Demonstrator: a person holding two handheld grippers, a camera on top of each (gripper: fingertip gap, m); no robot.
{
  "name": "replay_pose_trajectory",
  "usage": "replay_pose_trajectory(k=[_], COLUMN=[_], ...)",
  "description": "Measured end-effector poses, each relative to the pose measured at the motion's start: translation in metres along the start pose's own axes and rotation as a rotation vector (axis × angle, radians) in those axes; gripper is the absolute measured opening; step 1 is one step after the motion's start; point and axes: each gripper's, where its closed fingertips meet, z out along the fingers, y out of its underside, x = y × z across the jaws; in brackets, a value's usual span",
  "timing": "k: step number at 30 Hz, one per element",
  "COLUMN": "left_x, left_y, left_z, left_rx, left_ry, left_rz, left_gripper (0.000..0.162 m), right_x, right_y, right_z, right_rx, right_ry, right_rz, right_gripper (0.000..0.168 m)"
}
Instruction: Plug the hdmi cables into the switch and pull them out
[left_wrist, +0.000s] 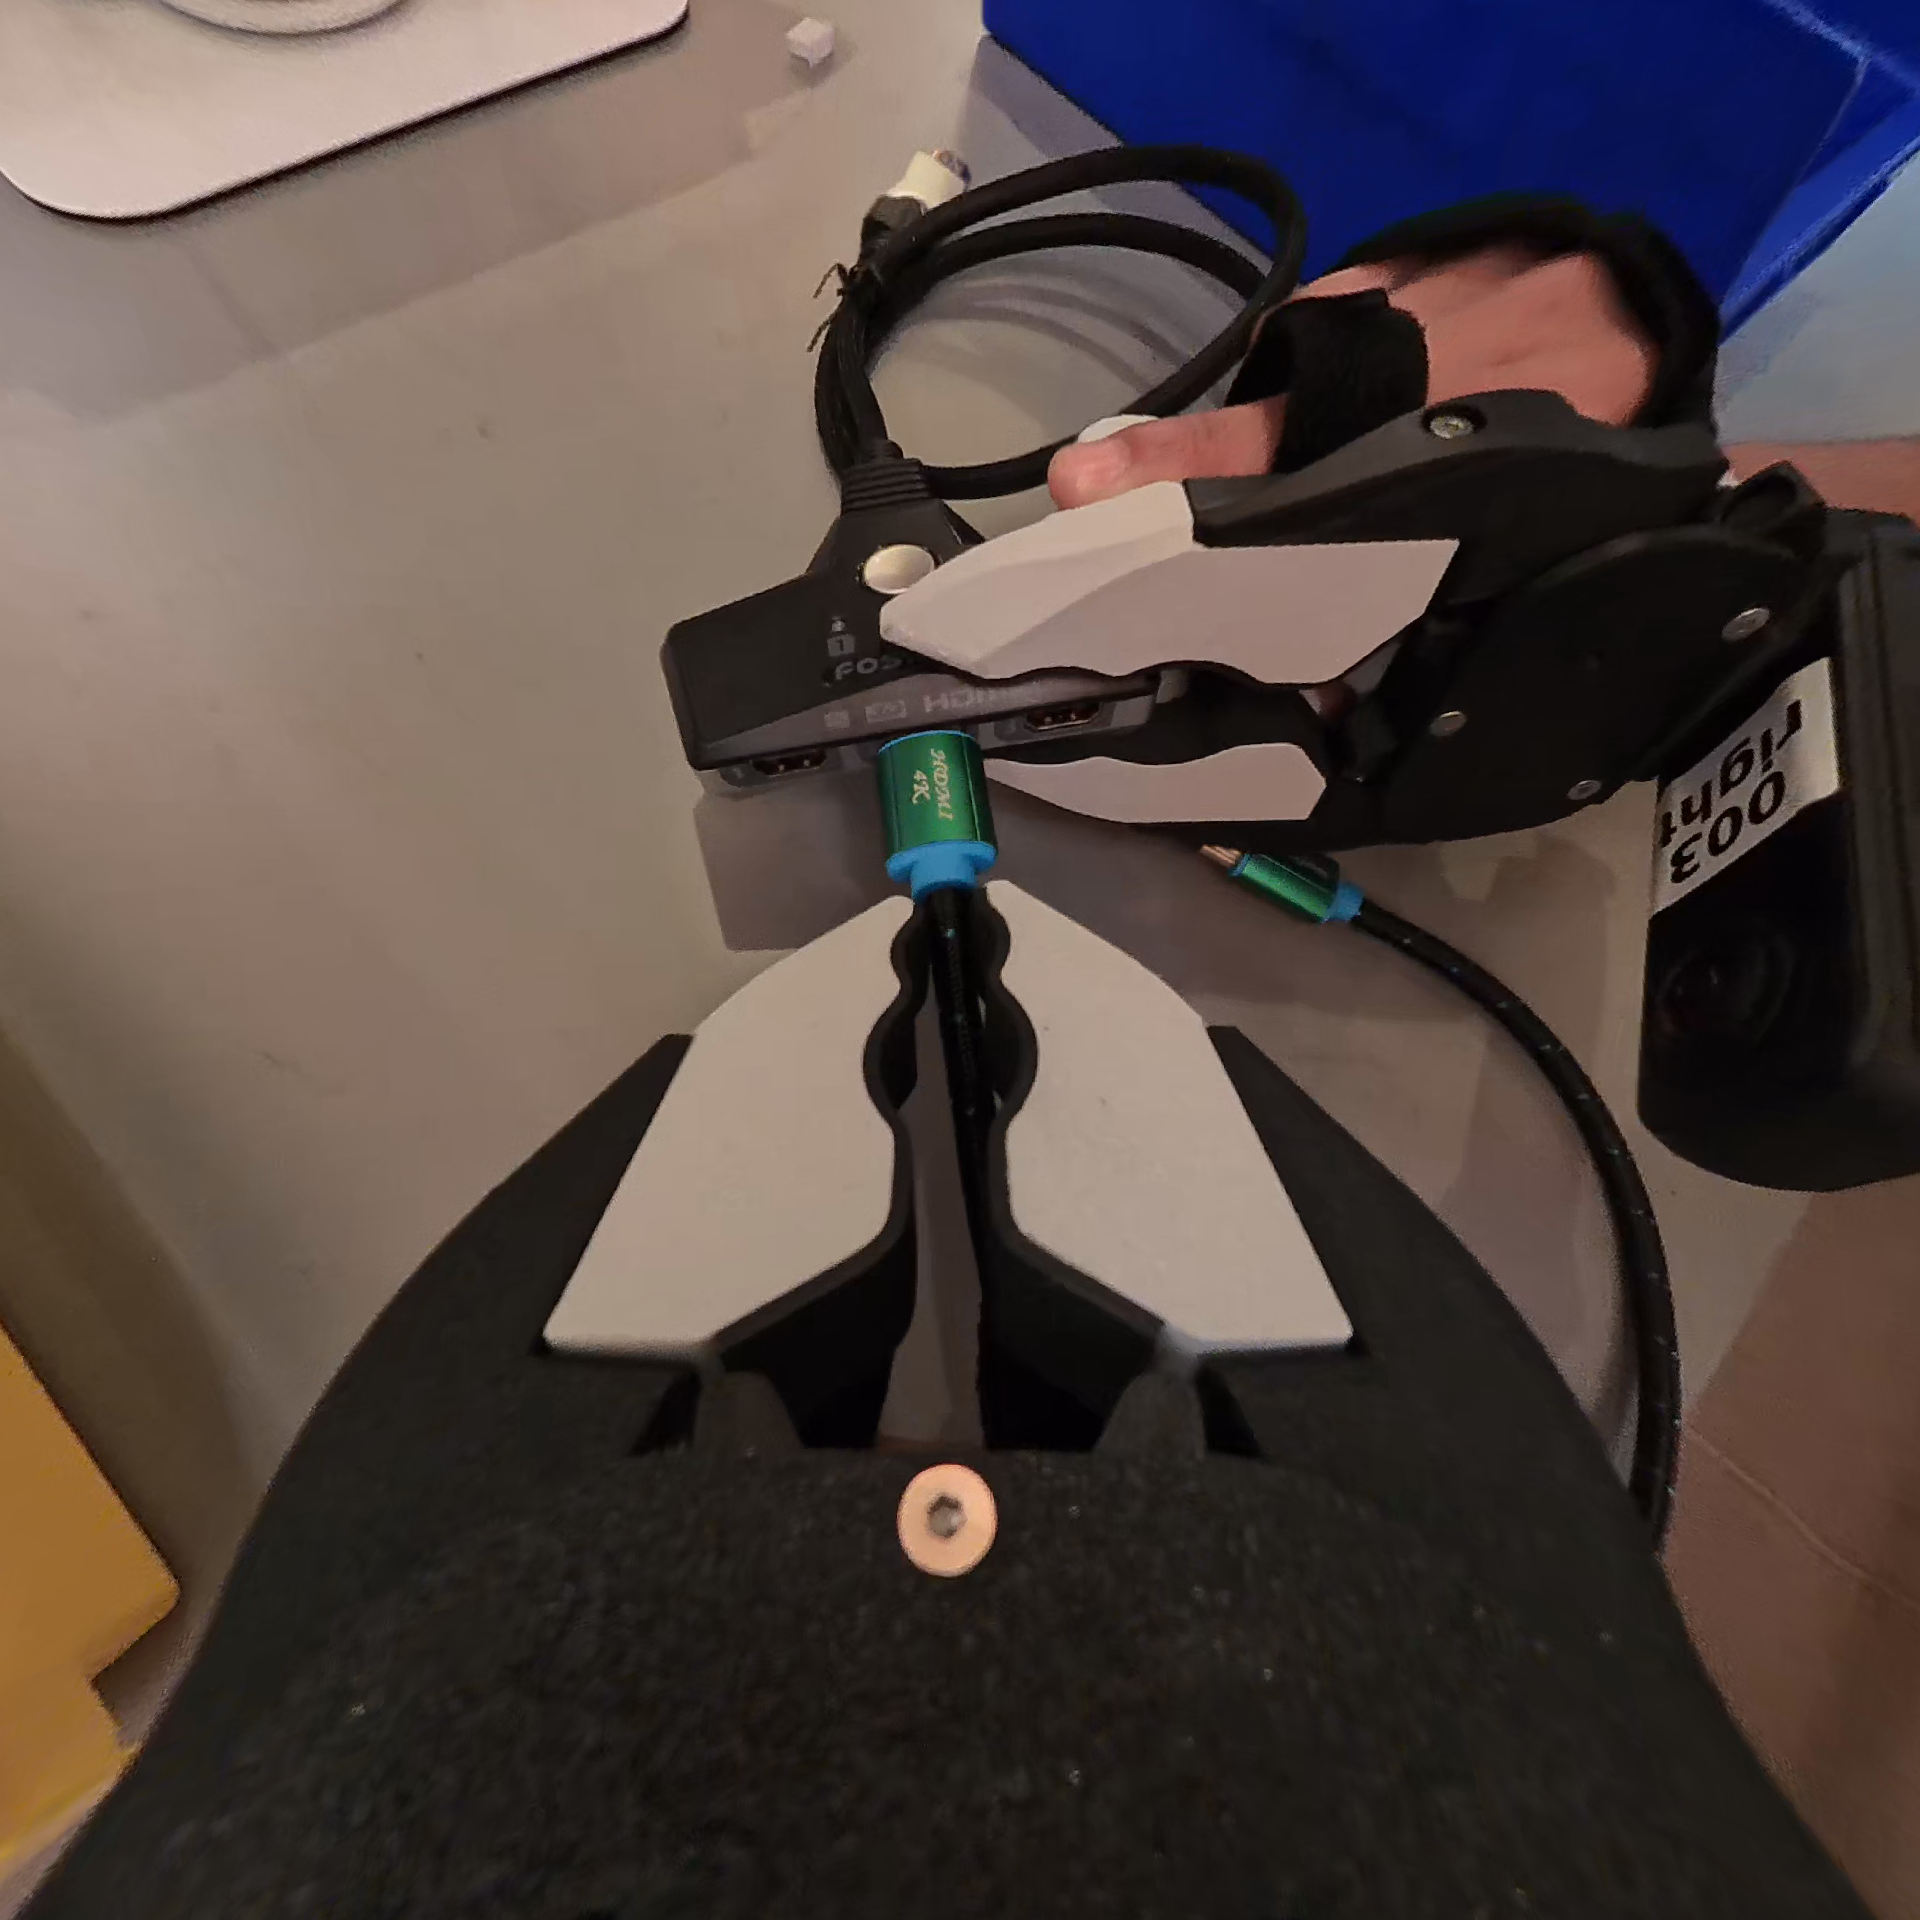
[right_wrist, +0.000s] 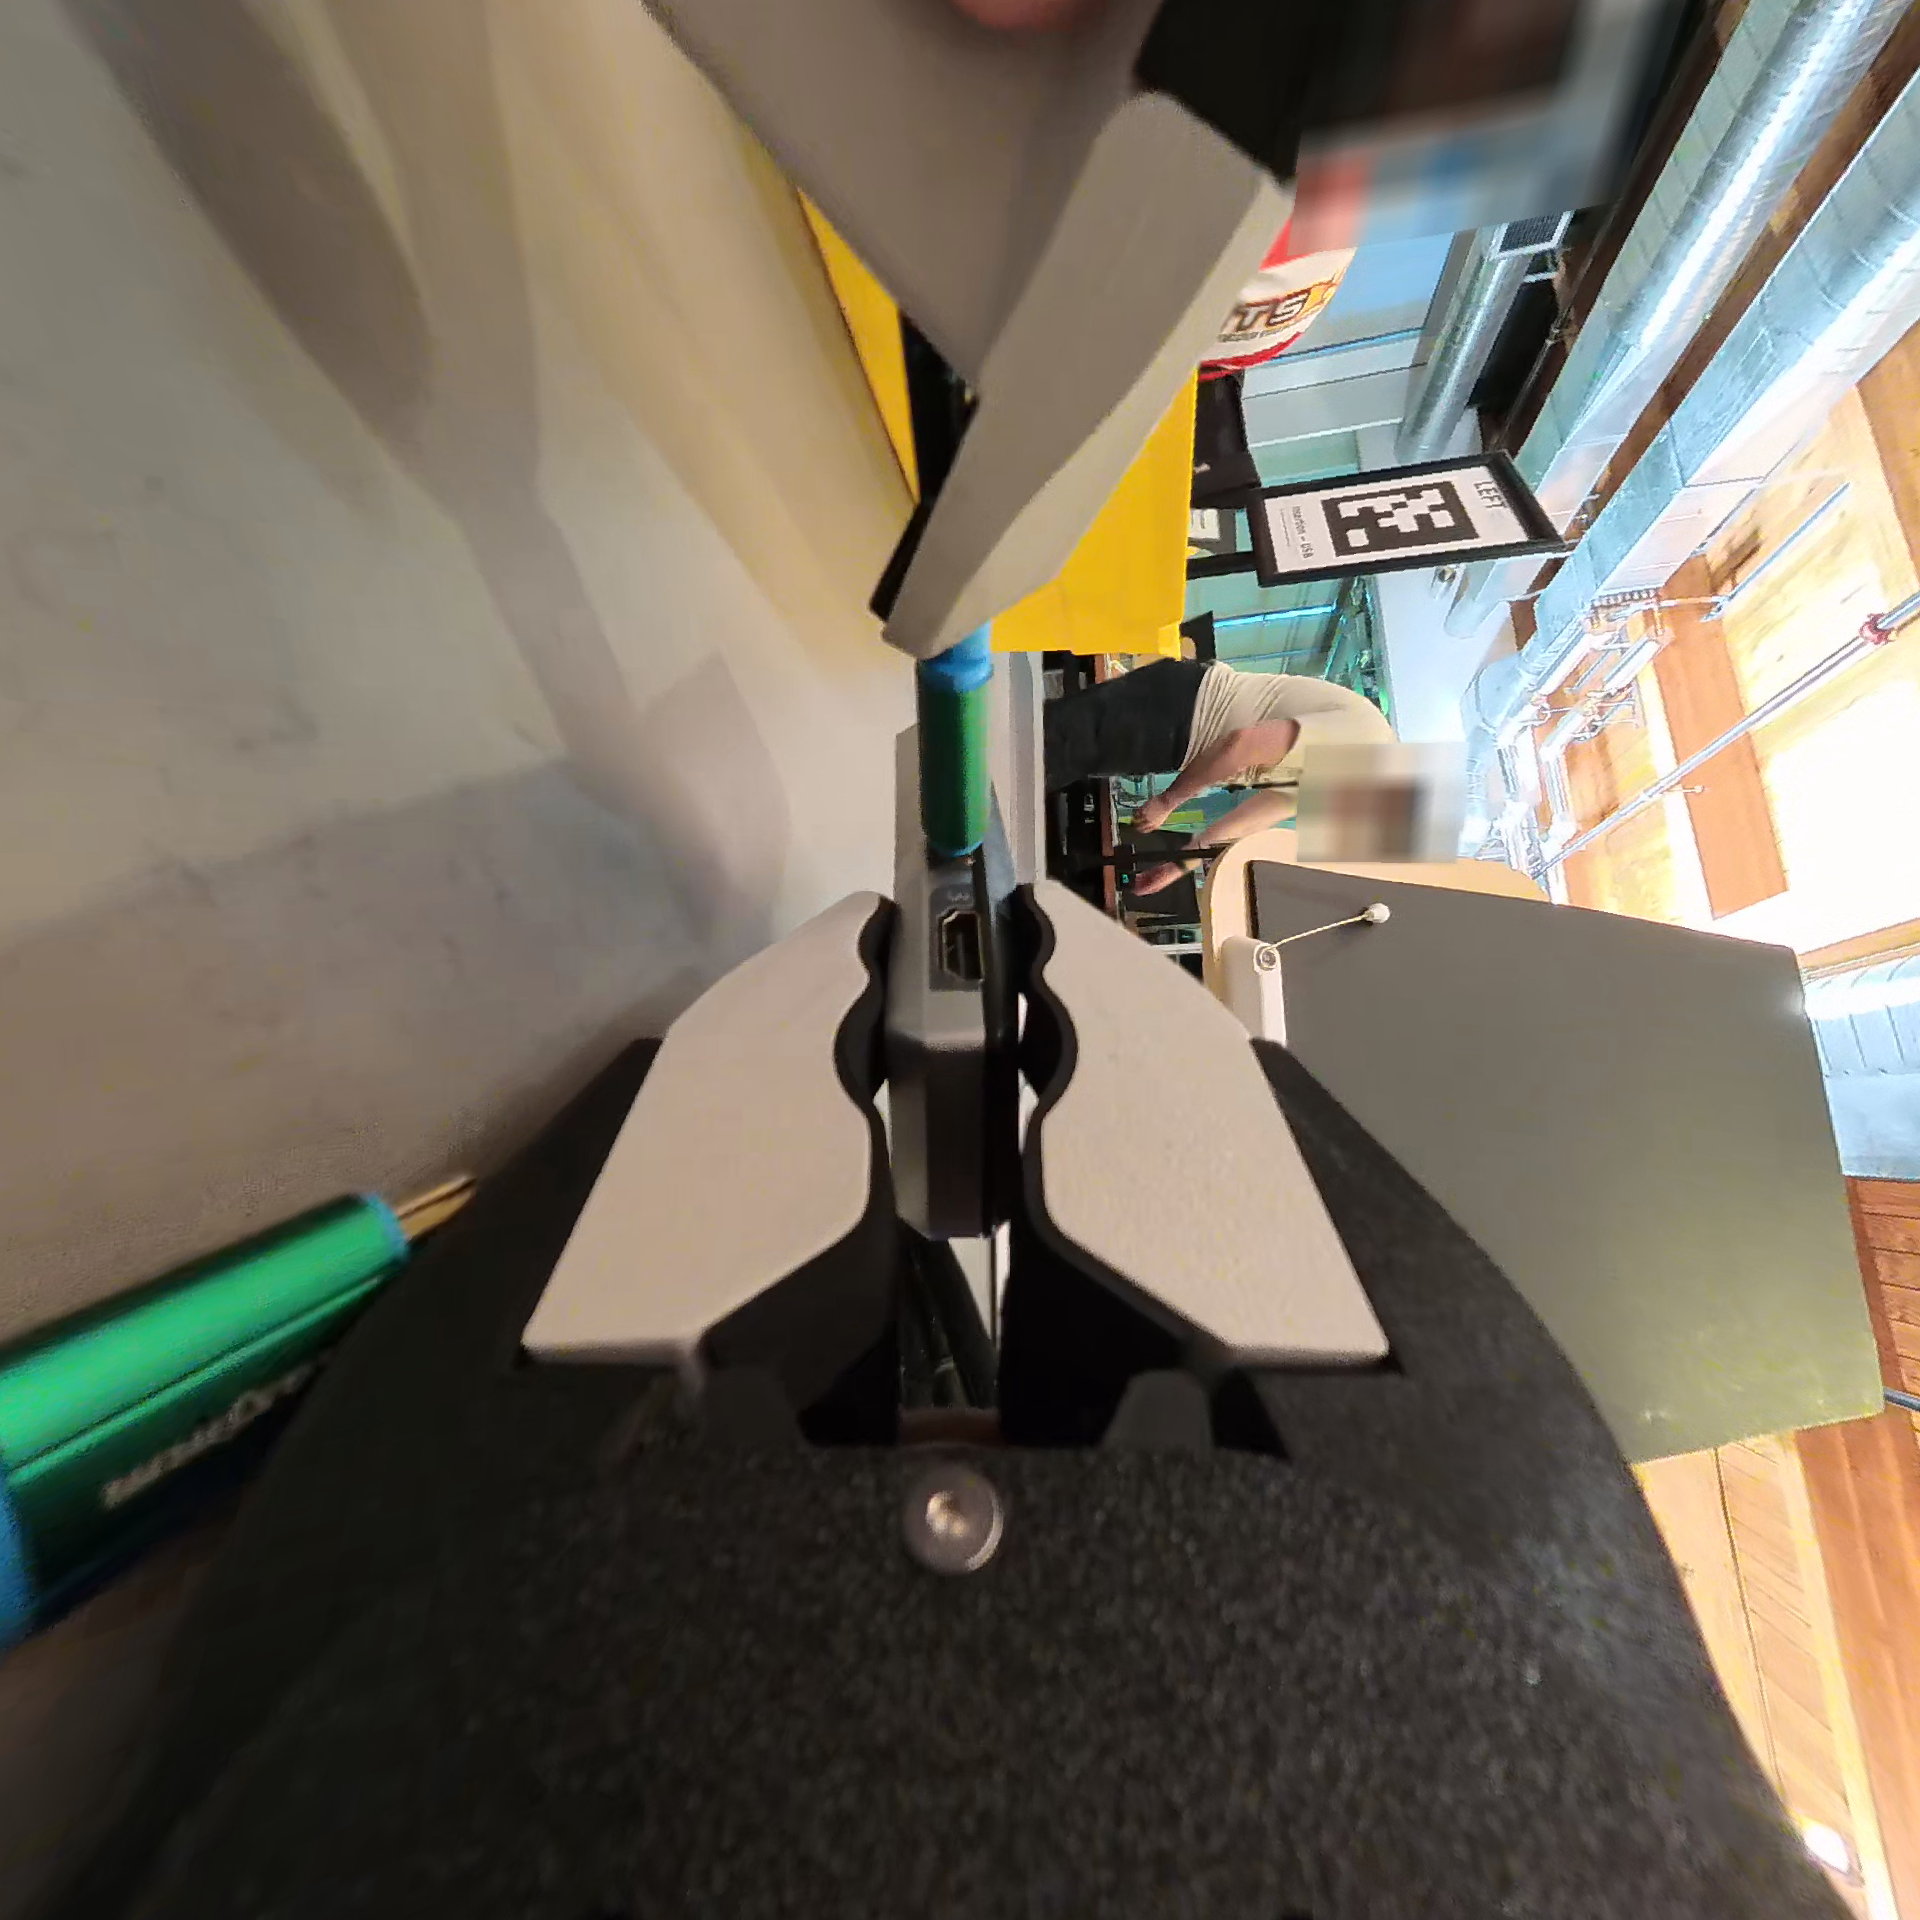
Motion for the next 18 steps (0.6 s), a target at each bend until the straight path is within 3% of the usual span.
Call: replay_pose_trajectory(k=[4,8,11,14,18], left_x=[0.002,0.006,-0.002,-0.010,0.001], left_y=[-0.005,-0.015,0.010,0.052,0.084], left_z=[-0.008,-0.059,-0.095,-0.114,-0.112], left_rx=[0.033,0.191,0.259,0.302,0.222], left_ry=[-0.010,-0.017,-0.106,-0.208,-0.163], left_rz=[-0.016,-0.058,-0.093,-0.157,-0.199], left_gripper=[0.008,0.009,0.011,0.003,0.004], right_x=[0.003,0.004,0.018,0.064,0.171], right_y=[0.000,0.004,0.008,0.013,0.020], right_z=[0.002,-0.002,-0.008,-0.015,-0.043], right_rx=[0.012,0.017,0.022,0.006,0.025], right_ry=[0.014,0.018,0.049,0.116,0.214], right_rz=[-0.026,-0.020,0.012,0.105,0.314], right_gripper=[0.021,0.021,0.021,0.021,0.021])
